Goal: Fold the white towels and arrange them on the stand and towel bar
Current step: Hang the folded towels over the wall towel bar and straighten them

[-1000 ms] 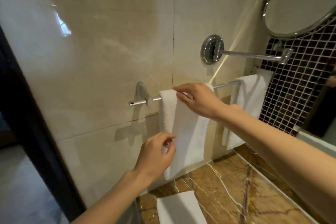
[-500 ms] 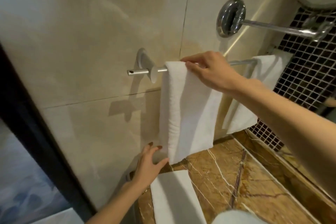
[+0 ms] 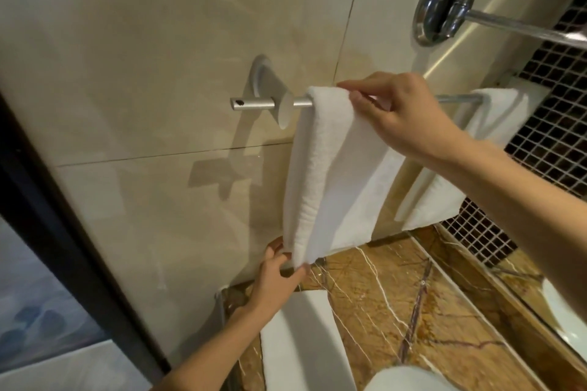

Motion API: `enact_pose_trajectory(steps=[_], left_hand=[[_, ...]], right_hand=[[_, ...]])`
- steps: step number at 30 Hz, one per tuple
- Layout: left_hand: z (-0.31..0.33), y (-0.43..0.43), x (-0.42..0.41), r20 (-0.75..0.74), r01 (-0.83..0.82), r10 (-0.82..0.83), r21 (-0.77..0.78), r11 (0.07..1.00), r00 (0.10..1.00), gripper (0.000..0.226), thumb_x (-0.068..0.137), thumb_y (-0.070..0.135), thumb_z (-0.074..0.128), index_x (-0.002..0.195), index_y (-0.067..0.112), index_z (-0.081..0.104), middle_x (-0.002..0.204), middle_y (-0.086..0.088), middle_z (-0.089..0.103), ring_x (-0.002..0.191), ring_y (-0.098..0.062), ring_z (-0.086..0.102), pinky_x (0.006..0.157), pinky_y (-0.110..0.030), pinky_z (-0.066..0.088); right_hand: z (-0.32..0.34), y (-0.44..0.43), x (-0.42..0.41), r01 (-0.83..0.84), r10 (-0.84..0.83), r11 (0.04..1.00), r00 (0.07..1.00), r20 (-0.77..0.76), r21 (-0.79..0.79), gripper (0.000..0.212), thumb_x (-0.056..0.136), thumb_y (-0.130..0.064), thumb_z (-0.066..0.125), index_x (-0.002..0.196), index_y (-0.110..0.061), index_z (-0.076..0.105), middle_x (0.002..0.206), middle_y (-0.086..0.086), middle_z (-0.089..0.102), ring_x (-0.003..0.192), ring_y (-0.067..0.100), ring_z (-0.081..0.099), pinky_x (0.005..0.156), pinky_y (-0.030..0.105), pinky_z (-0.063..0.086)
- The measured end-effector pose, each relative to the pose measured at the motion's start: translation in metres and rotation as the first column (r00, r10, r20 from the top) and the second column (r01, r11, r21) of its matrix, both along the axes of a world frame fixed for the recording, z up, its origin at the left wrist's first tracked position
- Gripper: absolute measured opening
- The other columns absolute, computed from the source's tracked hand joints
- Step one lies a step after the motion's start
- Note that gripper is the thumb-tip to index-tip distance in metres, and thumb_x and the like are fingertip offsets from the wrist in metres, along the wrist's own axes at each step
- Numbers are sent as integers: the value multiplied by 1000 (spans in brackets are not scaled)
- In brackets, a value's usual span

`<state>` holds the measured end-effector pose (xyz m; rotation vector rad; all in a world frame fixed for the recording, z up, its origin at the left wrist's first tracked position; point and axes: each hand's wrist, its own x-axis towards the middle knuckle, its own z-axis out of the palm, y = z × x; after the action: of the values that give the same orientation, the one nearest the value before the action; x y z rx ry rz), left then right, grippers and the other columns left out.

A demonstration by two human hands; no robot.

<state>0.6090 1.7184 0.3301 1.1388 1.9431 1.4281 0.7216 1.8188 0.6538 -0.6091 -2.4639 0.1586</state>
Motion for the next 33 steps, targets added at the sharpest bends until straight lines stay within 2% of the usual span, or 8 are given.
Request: enact_pose_trajectory(steps=[8, 12, 15, 17, 21, 26, 30, 33], left_hand=[[-12, 7, -9, -22, -56, 56, -8, 998, 998, 18, 80, 15, 75, 76, -3, 73, 117, 1, 51, 106, -10, 54, 86, -4, 30], [-13, 2, -5, 16, -84, 83, 41, 996, 996, 16, 82, 16, 73, 83, 1, 74, 107, 1, 62, 96, -11, 62, 81, -10, 41], [-15, -1, -3, 53, -132, 129, 63, 989, 990, 24, 79, 19, 76, 68, -1, 67, 80, -5, 62, 75, -16, 61, 72, -31, 46], [-15, -2, -3, 98, -180, 171, 82, 980, 980, 39, 75, 18, 79, 56, -3, 52, 63, -15, 50, 59, -19, 45, 62, -37, 42], [-17, -2, 1, 257, -242, 212, 94, 966, 943, 49, 71, 17, 82, 50, 10, 39, 50, 1, 34, 55, -13, 30, 55, -29, 28], [-21, -4, 0, 405, -324, 263, 89, 942, 876, 33, 63, 8, 87, 71, 12, 56, 63, -3, 63, 60, -16, 59, 62, -36, 51], [-20, -4, -2, 426, -287, 218, 103, 952, 878, 47, 62, 5, 86, 90, 26, 56, 75, -1, 69, 69, -13, 66, 64, -22, 52], [-20, -3, 0, 428, -248, 177, 118, 961, 887, 40, 65, 0, 84, 88, 25, 63, 75, 2, 73, 70, -14, 68, 64, -19, 53]], right_hand=[[-9, -5, 9, -22, 18, 999, 991, -131, -29, 27, 91, -14, 64, 117, -11, 68, 113, 5, 65, 103, 17, 61, 92, 38, 48], [-10, -6, 9, 1, -2, 1000, 990, -144, -10, 27, 89, -17, 66, 116, -13, 69, 114, 4, 65, 104, 17, 61, 92, 35, 47], [-10, -6, 10, 7, -3, 1000, 991, -131, 28, 29, 90, -20, 63, 118, -13, 68, 118, 5, 64, 108, 17, 59, 92, 33, 46], [-9, -4, 11, 12, -8, 999, 995, -102, 34, 32, 93, -22, 60, 123, -12, 64, 123, 5, 63, 113, 18, 58, 96, 33, 44], [-10, -3, 13, 1, 2, 999, 998, -70, 43, 31, 94, -20, 59, 124, -10, 64, 121, 5, 65, 111, 20, 60, 97, 38, 46], [-12, -4, 16, 9, -3, 999, 991, -134, 46, 28, 89, -12, 66, 117, -8, 68, 117, 6, 67, 107, 20, 62, 96, 35, 47], [-12, -4, 14, 18, -12, 999, 992, -126, 50, 29, 88, -13, 67, 117, -9, 68, 117, 6, 67, 106, 20, 63, 95, 37, 48], [-13, -4, 15, 23, -16, 999, 990, -139, 49, 29, 88, -14, 68, 116, -10, 69, 116, 5, 67, 104, 20, 63, 94, 38, 48]])
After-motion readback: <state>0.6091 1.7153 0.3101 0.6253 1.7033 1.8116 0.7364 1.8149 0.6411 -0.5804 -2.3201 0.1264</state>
